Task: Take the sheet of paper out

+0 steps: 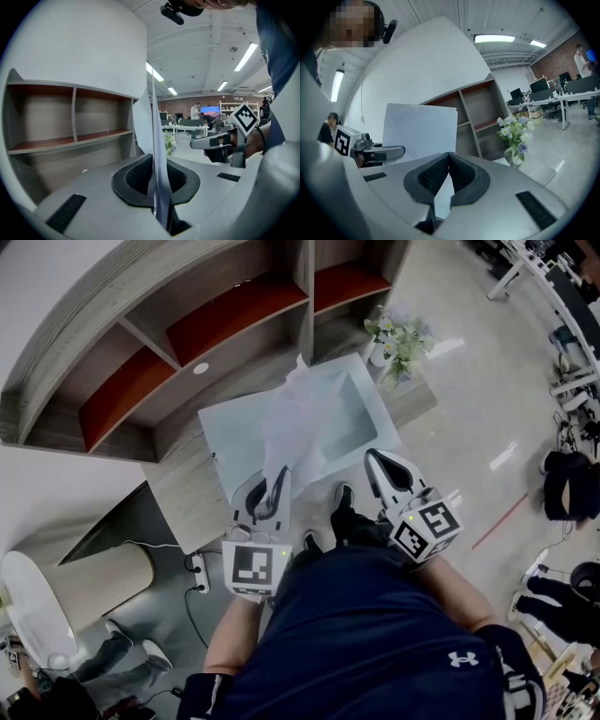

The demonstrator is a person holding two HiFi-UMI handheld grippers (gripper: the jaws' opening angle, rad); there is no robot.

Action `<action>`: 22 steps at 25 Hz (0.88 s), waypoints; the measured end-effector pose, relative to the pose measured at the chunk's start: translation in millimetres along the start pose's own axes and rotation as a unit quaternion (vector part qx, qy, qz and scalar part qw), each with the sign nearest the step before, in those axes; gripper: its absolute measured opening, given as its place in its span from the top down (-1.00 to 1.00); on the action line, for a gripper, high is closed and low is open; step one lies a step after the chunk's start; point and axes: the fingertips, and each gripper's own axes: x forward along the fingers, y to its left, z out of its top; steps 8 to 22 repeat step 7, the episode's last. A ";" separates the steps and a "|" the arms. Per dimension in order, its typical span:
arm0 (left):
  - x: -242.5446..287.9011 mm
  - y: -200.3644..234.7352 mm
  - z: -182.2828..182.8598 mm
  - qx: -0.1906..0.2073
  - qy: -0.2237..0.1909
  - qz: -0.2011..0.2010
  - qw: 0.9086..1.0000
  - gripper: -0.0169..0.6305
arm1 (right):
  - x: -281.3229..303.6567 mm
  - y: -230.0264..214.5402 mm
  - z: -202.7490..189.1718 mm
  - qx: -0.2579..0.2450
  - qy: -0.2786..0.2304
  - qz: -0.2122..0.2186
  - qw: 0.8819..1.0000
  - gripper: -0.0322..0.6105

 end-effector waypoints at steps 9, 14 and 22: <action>5.1 -3.7 -1.8 0.001 0.014 -0.002 1.000 0.85 | 0.1 -5.8 1.0 0.007 0.005 0.004 1.000 0.86; 5.1 -3.7 -1.8 0.001 0.014 -0.002 1.000 0.85 | 0.1 -5.8 1.0 0.007 0.005 0.004 1.000 0.86; 5.1 -3.7 -1.8 0.001 0.014 -0.002 1.000 0.85 | 0.1 -5.8 1.0 0.007 0.005 0.004 1.000 0.86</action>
